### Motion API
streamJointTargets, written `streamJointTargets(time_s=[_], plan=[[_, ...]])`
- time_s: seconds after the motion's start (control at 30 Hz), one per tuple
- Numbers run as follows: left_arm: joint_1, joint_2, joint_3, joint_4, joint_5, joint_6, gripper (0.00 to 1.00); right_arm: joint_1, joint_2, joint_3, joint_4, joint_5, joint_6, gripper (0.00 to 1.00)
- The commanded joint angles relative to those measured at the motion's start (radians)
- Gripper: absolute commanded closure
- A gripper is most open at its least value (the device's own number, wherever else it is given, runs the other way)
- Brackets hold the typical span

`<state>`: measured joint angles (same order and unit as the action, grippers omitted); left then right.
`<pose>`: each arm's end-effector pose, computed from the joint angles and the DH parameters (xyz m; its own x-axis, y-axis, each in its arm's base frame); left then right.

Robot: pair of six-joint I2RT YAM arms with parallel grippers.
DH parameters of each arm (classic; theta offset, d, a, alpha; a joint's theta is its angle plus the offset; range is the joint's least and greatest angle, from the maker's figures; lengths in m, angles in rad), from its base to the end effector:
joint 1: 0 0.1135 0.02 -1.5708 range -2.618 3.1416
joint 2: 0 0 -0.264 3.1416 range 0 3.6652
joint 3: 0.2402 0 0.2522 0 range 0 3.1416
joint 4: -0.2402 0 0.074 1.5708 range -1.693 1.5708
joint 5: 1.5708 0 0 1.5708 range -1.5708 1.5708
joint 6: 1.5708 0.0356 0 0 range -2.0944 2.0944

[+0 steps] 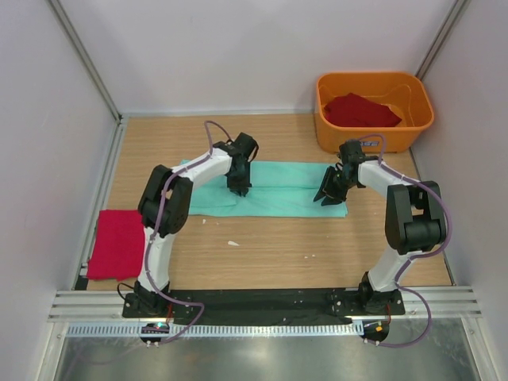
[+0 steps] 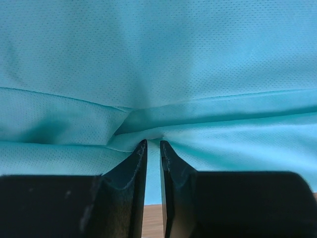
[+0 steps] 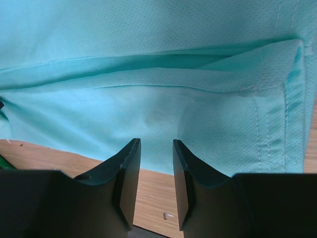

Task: Fold and stack the t-shirts
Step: Fold the tshirt

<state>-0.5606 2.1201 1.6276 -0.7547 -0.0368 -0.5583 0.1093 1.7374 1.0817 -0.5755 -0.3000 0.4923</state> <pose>0.3707 -0.2312 0.1718 -0.9573 -0.0241 -0.2882 0.0169 0.9902 -0.1389 0.3274 0.0465 0.1702 -0.9215 0.3531 -0.1619 0.2649 0.8760 0.4030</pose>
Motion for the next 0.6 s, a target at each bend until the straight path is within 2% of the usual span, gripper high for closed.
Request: streamJointTargets(time_s=[0.0,0.2,0.27,0.3,0.4,0.57], plan=[[0.002,0.026,0.040,-0.020,-0.037,0.041,0.83,0.000,-0.009,0.004,0.009,0.013,0.003,0.62],[0.002,-0.021,0.054,-0.046,-0.048,0.061,0.83,-0.002,0.001,0.017,0.000,0.041,-0.011,0.62],[0.002,-0.078,0.064,-0.060,-0.040,0.058,0.80,0.000,0.004,0.036,-0.017,0.055,-0.024,0.61],[0.002,-0.100,0.067,-0.073,-0.035,0.057,0.74,0.000,0.004,0.044,-0.024,0.064,-0.029,0.61],[0.002,-0.188,0.069,-0.097,-0.014,0.052,0.65,0.000,0.008,0.076,-0.050,0.105,-0.053,0.58],[0.005,-0.271,0.035,-0.136,-0.012,0.049,0.59,0.001,0.033,0.129,-0.095,0.165,-0.096,0.49]])
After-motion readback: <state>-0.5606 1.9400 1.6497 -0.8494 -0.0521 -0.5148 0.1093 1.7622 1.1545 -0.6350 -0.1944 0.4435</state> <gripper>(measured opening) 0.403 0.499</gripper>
